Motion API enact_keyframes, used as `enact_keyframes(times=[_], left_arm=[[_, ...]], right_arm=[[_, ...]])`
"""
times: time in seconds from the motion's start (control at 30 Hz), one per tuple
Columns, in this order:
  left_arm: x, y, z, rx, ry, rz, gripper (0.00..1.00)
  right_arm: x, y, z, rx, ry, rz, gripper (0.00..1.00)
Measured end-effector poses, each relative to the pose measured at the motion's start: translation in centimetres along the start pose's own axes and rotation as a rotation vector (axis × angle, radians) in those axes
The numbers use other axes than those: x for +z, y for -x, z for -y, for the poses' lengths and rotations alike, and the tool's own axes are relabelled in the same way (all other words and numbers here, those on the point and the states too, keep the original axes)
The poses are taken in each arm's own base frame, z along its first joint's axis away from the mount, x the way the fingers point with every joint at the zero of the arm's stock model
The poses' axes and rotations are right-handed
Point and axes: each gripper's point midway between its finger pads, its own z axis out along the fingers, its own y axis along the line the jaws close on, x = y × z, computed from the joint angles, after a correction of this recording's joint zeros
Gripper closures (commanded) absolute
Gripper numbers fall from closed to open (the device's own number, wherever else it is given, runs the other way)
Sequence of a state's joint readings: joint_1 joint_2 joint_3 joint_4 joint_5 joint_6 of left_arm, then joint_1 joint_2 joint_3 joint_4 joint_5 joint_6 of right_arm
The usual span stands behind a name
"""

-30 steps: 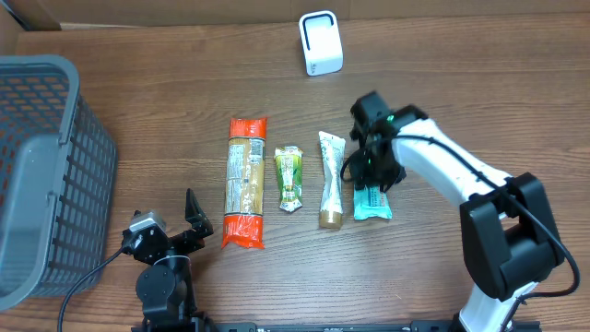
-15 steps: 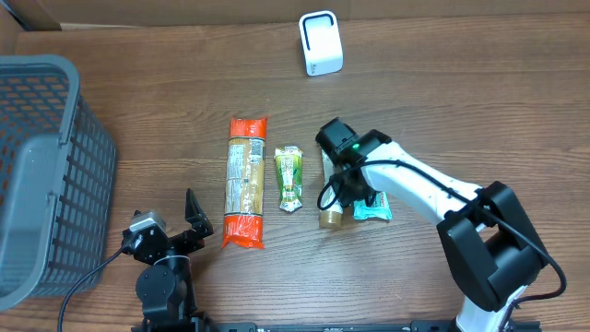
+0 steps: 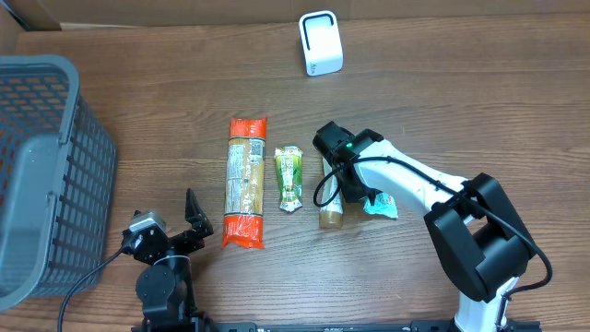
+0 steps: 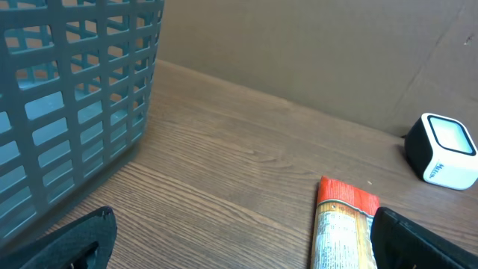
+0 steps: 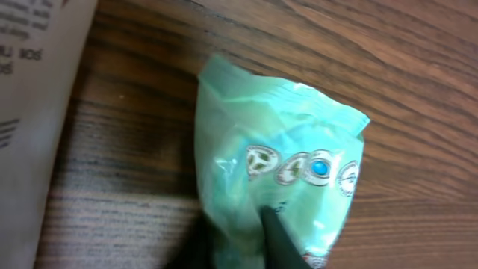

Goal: Scan the item barcode

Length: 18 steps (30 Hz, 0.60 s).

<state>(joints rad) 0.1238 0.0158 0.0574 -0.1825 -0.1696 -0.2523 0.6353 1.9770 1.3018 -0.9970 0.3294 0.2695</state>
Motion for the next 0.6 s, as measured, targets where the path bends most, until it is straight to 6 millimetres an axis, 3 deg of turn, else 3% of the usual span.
enact_keyframes(times=[0.2,0.3,0.33,0.43,0.53,0.6], left_arm=[[0.0,0.0,0.0,0.0,0.0,0.0,0.0],[0.0,0.0,0.0,0.0,0.0,0.0,0.0],[0.0,0.0,0.0,0.0,0.0,0.0,0.0],[0.0,0.0,0.0,0.0,0.0,0.0,0.0],[0.0,0.0,0.0,0.0,0.0,0.0,0.01],[0.0,0.0,0.0,0.0,0.0,0.0,0.0]], right_arm=[[-1.2,-0.3,-0.7,0.025,0.139,-0.067,0.96],[-3.7,0.7,-1.1,0.07,0.357,-0.036,0.96],[-7.1,2.1,0.1,0.119,0.524,0.042,0.96],[-11.2,3.7,2.3,0.136,0.787,0.166,0.96],[-12.2,5.1,4.3,0.138,0.976,0.293,0.96],[-11.3,5.4,4.3,0.124,1.085,0.359,0.96]])
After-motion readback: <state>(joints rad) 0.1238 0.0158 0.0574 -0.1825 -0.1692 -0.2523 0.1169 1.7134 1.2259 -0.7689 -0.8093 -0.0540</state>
